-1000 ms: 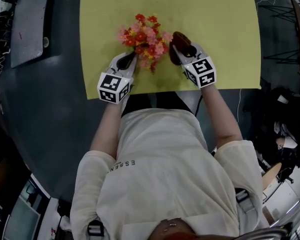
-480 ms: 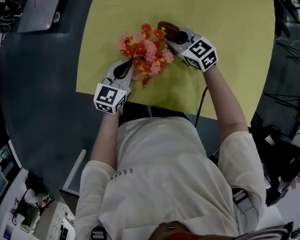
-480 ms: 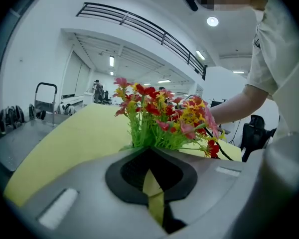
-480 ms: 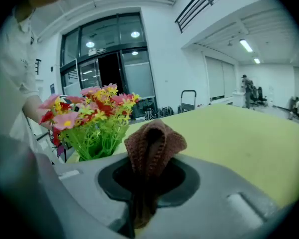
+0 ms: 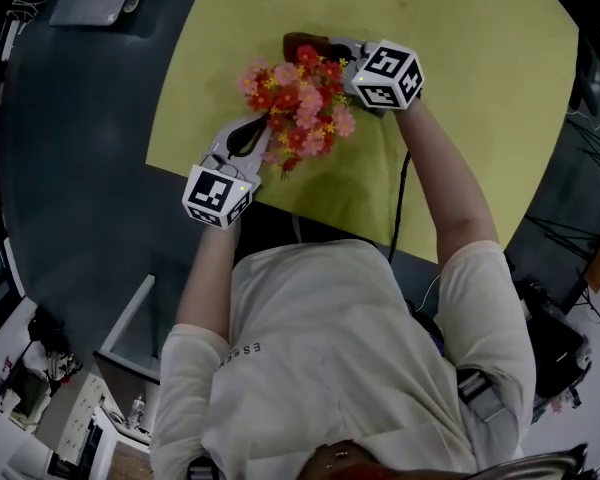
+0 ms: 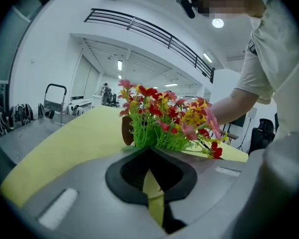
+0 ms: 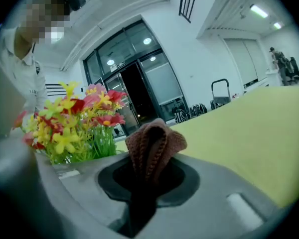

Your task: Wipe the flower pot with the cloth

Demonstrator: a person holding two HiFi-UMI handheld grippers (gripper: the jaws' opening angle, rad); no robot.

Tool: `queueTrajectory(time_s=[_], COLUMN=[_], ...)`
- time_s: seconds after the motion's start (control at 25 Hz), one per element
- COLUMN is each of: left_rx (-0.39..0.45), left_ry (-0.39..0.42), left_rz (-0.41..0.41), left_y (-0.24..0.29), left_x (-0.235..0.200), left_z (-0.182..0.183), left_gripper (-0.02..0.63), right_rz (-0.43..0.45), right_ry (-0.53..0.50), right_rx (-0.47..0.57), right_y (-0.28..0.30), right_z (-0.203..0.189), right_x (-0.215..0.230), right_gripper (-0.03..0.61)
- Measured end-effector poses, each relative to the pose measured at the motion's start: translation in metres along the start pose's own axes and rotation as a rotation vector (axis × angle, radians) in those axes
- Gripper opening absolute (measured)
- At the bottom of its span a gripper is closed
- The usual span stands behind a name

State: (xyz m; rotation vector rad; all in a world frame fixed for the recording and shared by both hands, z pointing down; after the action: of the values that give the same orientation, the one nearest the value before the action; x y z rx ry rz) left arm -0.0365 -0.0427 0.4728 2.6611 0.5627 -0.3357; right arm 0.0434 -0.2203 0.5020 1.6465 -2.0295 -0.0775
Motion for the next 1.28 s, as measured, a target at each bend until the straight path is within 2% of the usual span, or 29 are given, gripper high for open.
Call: queueTrajectory(time_s=[0.16,0.28,0.6,0.8,1.0,1.12,1.28], left_rx=[0.006,0.010,0.011,0.012,-0.001,0.004,0.018], left_ry=[-0.002,-0.006,-0.013,-0.005,0.025,0.020,0.009], left_rz=[0.006,0.013,0.025,0.030,0.031,0.035,0.031], left_y=[0.001,0.001,0.000,0.002,0.002,0.002,0.002], left_x=[0.001,0.002,0.002,0.001,0.002,0.002,0.000], left_z=[-0.001,0.001,0.001,0.000,-0.002,-0.002,-0.002], left_gripper=[0.011,0.012,0.011,0.011,0.009,0.009,0.009], right_rz=[0.096,0.112,0.080,0.074,0.035,0.011,-0.034], right_ry=[0.040,0.054,0.106,0.203,0.257,0.257,0.204], right_rx=[-0.017,-0.027,-0.013,0.066,0.125,0.111,0.071], right_y=[0.011,0.007,-0.023,-0.045,-0.067,-0.080,-0.091], right_z=[0.000,-0.002,-0.013,-0.027,-0.041,-0.049,-0.056], right_x=[-0.006,-0.010,-0.016,-0.022,-0.035,-0.048,-0.073], right_gripper=[0.051,0.051,0.051,0.052,0.052,0.052,0.052])
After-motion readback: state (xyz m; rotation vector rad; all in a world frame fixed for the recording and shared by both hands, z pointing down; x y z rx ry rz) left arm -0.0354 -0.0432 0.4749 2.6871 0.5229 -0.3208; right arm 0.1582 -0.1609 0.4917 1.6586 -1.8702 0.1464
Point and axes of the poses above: the fingertips, and each gripper's own axes: y forward along the fingers, x to its right, z out of its top, the point moved 7 cm from there along -y, backward along the fingers, and after that the axes turned 2 degrees about -y, right-handed, at the moved point
